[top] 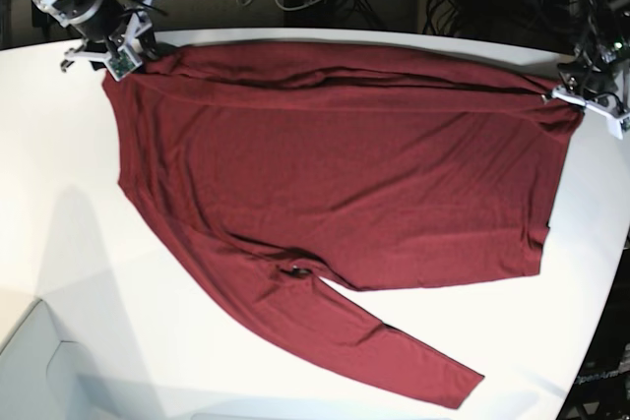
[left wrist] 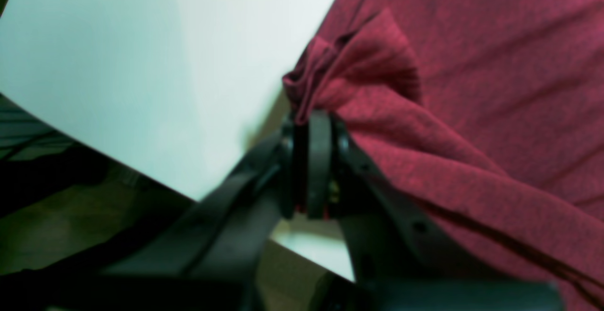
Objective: Layout the t-shirt on the table in an organized manner, then fold the t-shirt properly
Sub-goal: 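Lower the held corners onto the table with both grippers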
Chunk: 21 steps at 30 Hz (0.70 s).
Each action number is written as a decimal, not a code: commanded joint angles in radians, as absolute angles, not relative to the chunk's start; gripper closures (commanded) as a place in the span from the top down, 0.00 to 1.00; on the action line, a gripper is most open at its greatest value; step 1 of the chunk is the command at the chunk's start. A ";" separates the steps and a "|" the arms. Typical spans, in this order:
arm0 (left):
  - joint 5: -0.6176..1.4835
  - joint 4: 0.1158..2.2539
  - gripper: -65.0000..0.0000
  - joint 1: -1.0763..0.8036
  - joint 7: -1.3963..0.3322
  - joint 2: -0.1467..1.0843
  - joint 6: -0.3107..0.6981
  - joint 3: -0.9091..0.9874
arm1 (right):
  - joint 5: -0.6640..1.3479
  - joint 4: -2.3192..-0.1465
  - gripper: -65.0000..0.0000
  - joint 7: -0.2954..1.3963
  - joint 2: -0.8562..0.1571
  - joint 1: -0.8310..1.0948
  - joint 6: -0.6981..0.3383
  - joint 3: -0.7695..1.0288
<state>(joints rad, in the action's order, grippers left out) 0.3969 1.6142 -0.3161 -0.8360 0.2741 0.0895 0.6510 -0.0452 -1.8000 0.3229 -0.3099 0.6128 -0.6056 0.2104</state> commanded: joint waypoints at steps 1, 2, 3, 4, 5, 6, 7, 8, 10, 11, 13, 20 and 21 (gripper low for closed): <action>0.403 1.633 0.08 -0.314 -0.823 0.294 0.085 0.659 | -0.035 -1.822 0.41 0.306 -0.318 0.619 -0.607 0.217; 0.404 1.633 0.14 -0.315 -0.823 0.294 0.085 0.659 | -0.035 -1.830 0.44 0.309 -0.318 0.619 -0.607 0.217; 0.400 1.633 0.22 -0.318 -0.823 0.292 0.085 0.659 | -0.035 -1.834 0.46 0.308 -0.318 0.619 -0.607 0.217; 0.397 1.633 0.29 -0.318 -0.823 0.289 0.085 0.661 | -0.035 -1.840 0.48 0.309 -0.320 0.619 -0.607 0.220; 0.397 1.633 0.37 -0.318 -0.823 0.289 0.085 0.661 | -0.035 -1.845 0.49 0.309 -0.318 0.619 -0.607 0.232; 0.398 1.635 0.42 -0.320 -0.823 0.289 0.085 0.661 | -0.035 -1.854 0.50 0.309 -0.317 0.619 -0.607 0.248; 0.400 1.643 0.45 -0.320 -0.823 0.289 0.085 0.661 | -0.035 -1.862 0.50 0.309 -0.315 0.619 -0.607 0.262; 0.397 1.653 0.45 -0.320 -0.823 0.286 0.085 0.662 | -0.033 -1.868 0.50 0.309 -0.314 0.619 -0.607 0.274; 0.397 1.679 0.45 -0.321 -0.825 0.286 0.085 0.670 | -0.033 -1.886 0.50 0.309 -0.298 0.619 -0.607 0.300; 0.400 1.695 0.45 -0.321 -0.825 0.285 0.085 0.688 | -0.033 -1.894 0.50 0.309 -0.295 0.619 -0.607 0.314; 0.401 1.732 0.45 -0.321 -0.825 0.265 0.085 0.733 | -0.033 -1.906 0.50 0.311 -0.295 0.619 -0.607 0.329; 0.404 1.831 0.46 -0.308 -0.825 0.252 0.084 0.797 | -0.035 -1.908 0.50 0.311 -0.297 0.588 -0.607 0.331; 0.404 1.842 0.46 -0.303 -0.825 0.252 0.084 0.799 | -0.035 -1.908 0.50 0.311 -0.297 0.588 -0.607 0.331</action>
